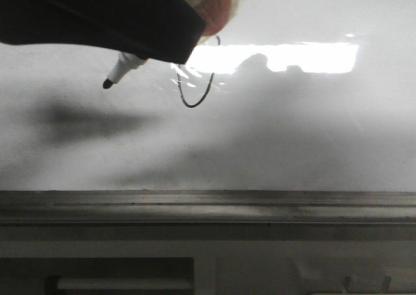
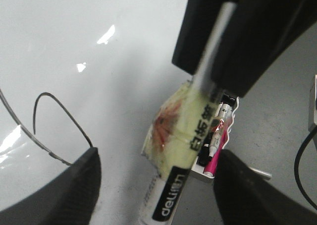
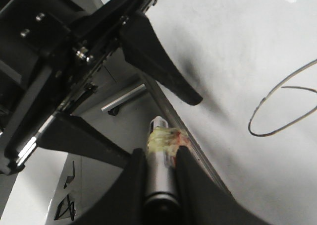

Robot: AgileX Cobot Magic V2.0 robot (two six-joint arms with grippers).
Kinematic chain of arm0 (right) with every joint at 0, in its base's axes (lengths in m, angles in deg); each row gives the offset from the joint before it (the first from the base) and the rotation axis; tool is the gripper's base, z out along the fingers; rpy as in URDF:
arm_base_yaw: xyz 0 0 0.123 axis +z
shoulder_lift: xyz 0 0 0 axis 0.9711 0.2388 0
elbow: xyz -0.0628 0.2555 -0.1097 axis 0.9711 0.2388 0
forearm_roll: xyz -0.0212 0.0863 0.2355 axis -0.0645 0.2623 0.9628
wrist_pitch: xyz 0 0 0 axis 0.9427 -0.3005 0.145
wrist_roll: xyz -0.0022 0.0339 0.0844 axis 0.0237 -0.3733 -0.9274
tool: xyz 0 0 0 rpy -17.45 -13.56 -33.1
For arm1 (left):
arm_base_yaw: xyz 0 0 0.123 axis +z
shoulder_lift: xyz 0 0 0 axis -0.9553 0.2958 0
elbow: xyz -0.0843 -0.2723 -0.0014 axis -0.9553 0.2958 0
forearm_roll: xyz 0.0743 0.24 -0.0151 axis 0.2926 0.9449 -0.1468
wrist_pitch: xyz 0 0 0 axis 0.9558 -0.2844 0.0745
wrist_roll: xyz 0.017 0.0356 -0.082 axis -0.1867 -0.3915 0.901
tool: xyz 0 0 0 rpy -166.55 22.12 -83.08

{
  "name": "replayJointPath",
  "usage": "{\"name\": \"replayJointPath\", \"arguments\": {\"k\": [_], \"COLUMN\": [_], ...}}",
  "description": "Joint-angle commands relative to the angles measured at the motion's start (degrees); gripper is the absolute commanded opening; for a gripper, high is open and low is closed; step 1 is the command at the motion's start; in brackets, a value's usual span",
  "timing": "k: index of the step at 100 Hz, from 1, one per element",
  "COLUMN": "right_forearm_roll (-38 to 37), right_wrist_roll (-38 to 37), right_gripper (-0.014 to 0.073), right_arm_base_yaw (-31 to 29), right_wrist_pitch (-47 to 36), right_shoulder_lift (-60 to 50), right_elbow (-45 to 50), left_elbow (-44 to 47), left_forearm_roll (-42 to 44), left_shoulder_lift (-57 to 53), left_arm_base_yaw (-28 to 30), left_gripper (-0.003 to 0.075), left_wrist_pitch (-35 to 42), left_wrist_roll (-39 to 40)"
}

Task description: Write number 6 on whiteboard

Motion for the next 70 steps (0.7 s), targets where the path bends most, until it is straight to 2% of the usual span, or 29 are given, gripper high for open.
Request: {"name": "replayJointPath", "arguments": {"k": [1,32,40,57,63,70], "right_forearm_roll": [2.1,2.1,2.1,2.0,2.0,2.0], "right_wrist_roll": [0.7,0.7,0.7,0.7,0.7,0.7], "right_gripper": [-0.0046,-0.0032,0.0048,0.0392,0.0439,0.0436], "right_arm_base_yaw": [0.0,0.0,0.0,0.0,-0.8,-2.5], "right_wrist_pitch": [-1.7,-1.7,-1.7,-4.8,-5.8,-5.9], "right_shoulder_lift": [-0.7,-0.7,-0.7,-1.1,-1.9,-3.3], "right_elbow": [-2.3,-2.3,-2.3,-2.3,-2.3,-2.3], "left_elbow": [-2.1,-2.1,-2.1,-2.1,-2.0,-0.9], "left_forearm_roll": [-1.1,-1.1,-1.1,-1.1,-1.1,-1.1], "left_shoulder_lift": [-0.5,-0.5,-0.5,-0.9,-1.4,-2.7], "left_arm_base_yaw": [-0.5,-0.5,-0.5,-0.5,0.1,1.3], "left_gripper": [0.0330,-0.0017,-0.0020,-0.0020,-0.0020,-0.0020], "left_wrist_pitch": [2.3,2.6,2.6,3.6,4.8,7.5], "left_wrist_roll": [0.0,0.0,0.0,0.4,1.1,4.2]}}
